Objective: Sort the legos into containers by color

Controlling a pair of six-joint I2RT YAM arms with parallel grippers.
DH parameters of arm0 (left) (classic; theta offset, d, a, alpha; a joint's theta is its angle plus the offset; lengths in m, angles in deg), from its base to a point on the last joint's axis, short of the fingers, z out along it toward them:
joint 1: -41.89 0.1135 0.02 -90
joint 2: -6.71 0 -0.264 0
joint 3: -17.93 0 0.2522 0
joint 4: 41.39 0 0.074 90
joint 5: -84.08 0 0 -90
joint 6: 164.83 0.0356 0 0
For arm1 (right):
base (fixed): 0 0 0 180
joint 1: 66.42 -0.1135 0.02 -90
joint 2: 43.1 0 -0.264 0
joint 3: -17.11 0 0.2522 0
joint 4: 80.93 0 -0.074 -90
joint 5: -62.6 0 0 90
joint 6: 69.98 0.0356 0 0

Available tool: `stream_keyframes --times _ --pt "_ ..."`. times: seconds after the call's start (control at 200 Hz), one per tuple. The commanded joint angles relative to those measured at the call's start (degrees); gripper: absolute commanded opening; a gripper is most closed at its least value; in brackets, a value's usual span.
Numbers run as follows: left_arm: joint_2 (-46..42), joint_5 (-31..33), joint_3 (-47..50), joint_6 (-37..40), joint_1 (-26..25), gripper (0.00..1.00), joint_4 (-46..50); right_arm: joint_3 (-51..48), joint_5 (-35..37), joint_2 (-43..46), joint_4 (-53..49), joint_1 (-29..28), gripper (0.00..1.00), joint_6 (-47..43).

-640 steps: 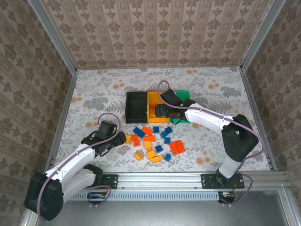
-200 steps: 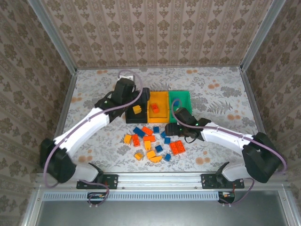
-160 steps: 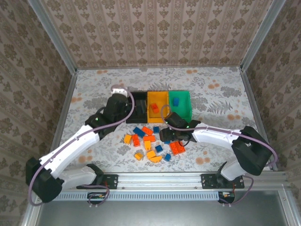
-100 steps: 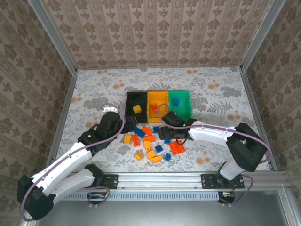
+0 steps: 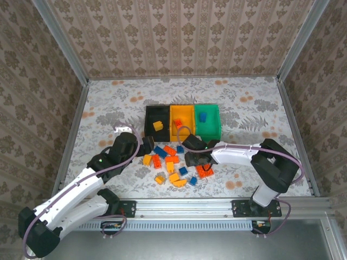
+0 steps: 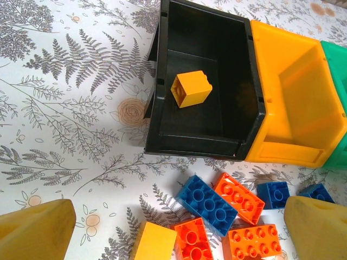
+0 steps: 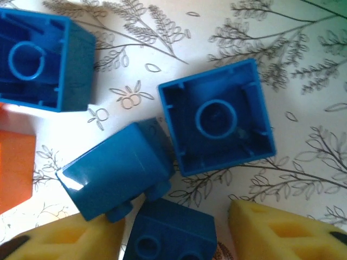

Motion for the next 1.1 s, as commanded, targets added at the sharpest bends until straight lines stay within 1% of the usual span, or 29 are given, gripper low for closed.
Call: stream_keyframes --times 0.0,0.155,0.25,0.365,0.375,0.425,0.56,0.63,0.735,0.825,0.99,1.095 --pt "-0.18 1.73 0.19 -1.31 -0.21 1.00 1.46 -2.42 2.67 0.43 -2.96 -0.17 0.46 0.36" --pt "-0.19 1.47 0.31 -1.31 -0.10 1.00 1.30 -3.95 4.50 4.00 -2.90 0.04 0.34 0.09" --pt "-0.35 1.38 0.90 -1.17 -0.07 1.00 0.55 -4.64 5.90 7.92 -3.63 0.64 0.29 -0.35" --pt "-0.37 1.17 1.35 -0.95 0.18 1.00 0.45 -4.66 6.91 13.94 -5.79 1.72 0.27 -1.41" --pt "-0.36 1.15 1.42 -1.00 0.19 1.00 0.41 -4.49 6.92 16.14 -6.12 2.02 0.27 -1.66" --pt "-0.37 0.96 1.77 -1.22 0.24 1.00 0.34 -3.29 6.83 19.09 -7.65 3.28 0.27 -2.63" --pt "-0.34 -0.17 3.19 -1.89 0.45 1.00 -0.52 1.82 4.68 21.72 -9.07 8.55 0.27 -5.19" --pt "-0.43 -0.62 3.82 -2.25 0.56 1.00 -0.78 5.19 2.85 20.00 -8.43 12.01 0.27 -5.69" --pt "-0.41 -1.58 4.45 -2.69 0.67 1.00 -0.90 10.69 2.55 14.81 -7.24 15.79 0.27 -5.97" --pt "-0.36 -2.34 4.72 -2.54 0.63 1.00 -0.38 16.15 2.33 6.20 -7.00 19.03 0.28 -5.82" --pt "-0.55 -3.73 4.81 -1.99 0.93 0.99 1.32 23.30 2.21 -3.36 -7.64 22.88 0.30 -5.03" --pt "-0.54 -4.40 5.07 -1.64 0.98 0.99 1.98 26.19 2.03 -7.51 -8.35 23.68 0.35 -4.74"
